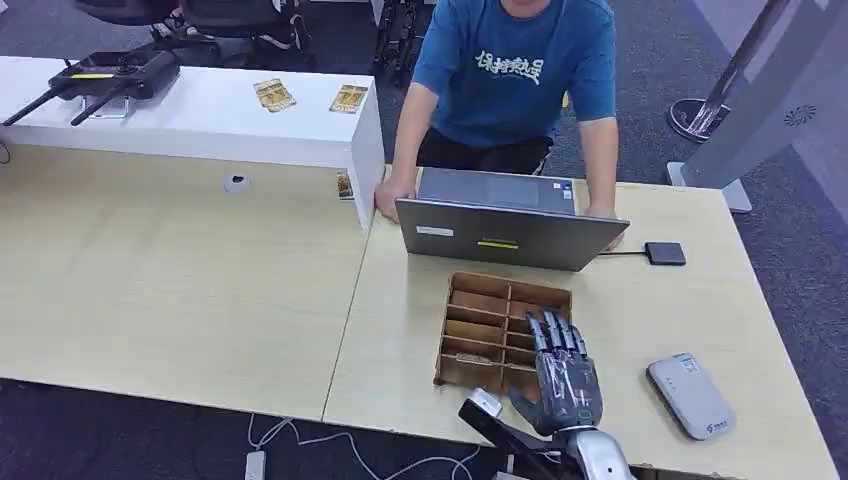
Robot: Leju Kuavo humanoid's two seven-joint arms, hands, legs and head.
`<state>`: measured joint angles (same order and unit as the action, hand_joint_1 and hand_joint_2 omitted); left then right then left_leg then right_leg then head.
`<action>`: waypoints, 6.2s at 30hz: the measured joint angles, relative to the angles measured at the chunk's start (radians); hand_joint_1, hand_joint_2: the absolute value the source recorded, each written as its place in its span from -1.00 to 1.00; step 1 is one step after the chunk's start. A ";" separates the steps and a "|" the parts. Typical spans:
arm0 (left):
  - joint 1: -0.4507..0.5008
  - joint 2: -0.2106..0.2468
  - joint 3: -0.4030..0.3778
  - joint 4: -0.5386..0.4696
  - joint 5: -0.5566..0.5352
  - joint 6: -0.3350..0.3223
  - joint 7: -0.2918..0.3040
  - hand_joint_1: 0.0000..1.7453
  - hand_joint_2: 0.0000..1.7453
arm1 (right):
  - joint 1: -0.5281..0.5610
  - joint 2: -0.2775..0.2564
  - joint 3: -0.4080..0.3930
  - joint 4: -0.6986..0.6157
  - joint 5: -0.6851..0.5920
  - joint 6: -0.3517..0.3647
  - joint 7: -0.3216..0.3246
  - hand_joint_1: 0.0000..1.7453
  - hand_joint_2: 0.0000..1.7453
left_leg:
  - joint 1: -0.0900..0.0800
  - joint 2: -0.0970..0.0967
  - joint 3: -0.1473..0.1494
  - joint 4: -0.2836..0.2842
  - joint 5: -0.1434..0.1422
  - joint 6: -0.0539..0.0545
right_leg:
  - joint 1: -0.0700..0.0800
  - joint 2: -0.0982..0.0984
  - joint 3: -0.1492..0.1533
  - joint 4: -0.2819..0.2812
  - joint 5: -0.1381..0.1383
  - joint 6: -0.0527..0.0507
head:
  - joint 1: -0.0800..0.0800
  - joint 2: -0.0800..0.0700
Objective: Pass the card to the sensor for recognition and then transmit it.
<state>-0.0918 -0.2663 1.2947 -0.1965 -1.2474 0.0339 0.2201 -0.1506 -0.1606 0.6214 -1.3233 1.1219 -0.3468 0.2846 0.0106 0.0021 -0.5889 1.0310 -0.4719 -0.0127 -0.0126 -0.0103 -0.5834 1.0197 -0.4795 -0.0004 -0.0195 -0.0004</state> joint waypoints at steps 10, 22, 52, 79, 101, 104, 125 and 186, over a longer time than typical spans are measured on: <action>0.000 0.000 0.000 0.000 0.001 0.000 0.000 -1.00 -1.00 | 0.000 -0.005 0.000 -0.014 -0.001 0.004 0.002 -1.00 1.00 | 0.000 0.000 0.000 0.000 0.000 0.000 | 0.000 0.000 0.000 0.000 0.000 0.000 | 0.000 0.000; 0.000 0.000 0.000 0.000 0.019 0.002 -0.002 -1.00 -1.00 | 0.042 -0.046 0.004 -0.094 0.069 0.010 0.066 -1.00 1.00 | 0.000 0.000 0.000 0.000 0.000 0.000 | 0.000 0.000 0.000 0.000 0.000 0.000 | 0.000 0.000; 0.000 0.000 0.000 0.000 0.014 0.006 -0.011 -1.00 -1.00 | 0.071 -0.072 0.047 -0.155 0.047 0.071 0.055 -1.00 1.00 | 0.000 0.000 0.000 0.000 0.000 0.000 | 0.000 0.000 0.000 0.000 0.000 0.000 | 0.000 0.000; 0.000 0.000 0.000 0.000 0.018 0.006 -0.011 -1.00 -1.00 | 0.051 -0.064 0.068 -0.122 0.021 0.078 0.062 -1.00 1.00 | 0.000 0.000 0.000 0.000 0.000 0.000 | 0.000 0.000 0.000 0.000 0.000 0.000 | 0.000 0.000; 0.001 0.000 0.000 0.000 0.018 0.003 -0.031 -1.00 -1.00 | 0.052 -0.067 0.068 -0.122 0.012 0.094 0.065 0.98 1.00 | 0.000 0.000 0.000 0.000 0.000 0.000 | 0.000 0.000 0.000 0.000 0.000 0.000 | 0.000 0.000; 0.001 0.000 0.000 0.000 0.018 0.002 -0.031 -1.00 -1.00 | 0.049 -0.068 0.068 -0.126 0.012 0.094 0.065 0.98 1.00 | 0.000 0.000 0.000 0.000 0.000 0.000 | 0.000 0.000 0.000 0.000 0.000 0.000 | 0.000 0.000; 0.002 0.000 0.000 0.000 0.030 -0.003 -0.032 -1.00 -1.00 | 0.057 -0.079 0.070 -0.132 0.012 0.090 0.059 1.00 1.00 | 0.000 0.000 0.000 0.000 0.000 0.000 | 0.000 0.000 0.000 0.000 0.000 0.000 | 0.000 0.000; 0.004 -0.005 -0.049 0.000 -0.064 -0.004 -0.045 -1.00 -1.00 | -0.138 0.288 -0.616 -0.451 -0.004 -0.349 -0.420 1.00 1.00 | 0.000 0.000 -0.001 0.000 0.002 0.001 | 0.000 0.000 0.000 0.000 0.002 0.000 | 0.000 0.000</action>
<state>-0.0883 -0.2712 1.2459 -0.1965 -1.3115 0.0301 0.1747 -0.2885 0.1277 0.0054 -1.7742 1.1178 -0.6958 -0.1357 0.0109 0.0017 -0.5895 1.0312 -0.4695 -0.0119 -0.0123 -0.0108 -0.5833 1.0197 -0.4772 -0.0004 -0.0194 -0.0004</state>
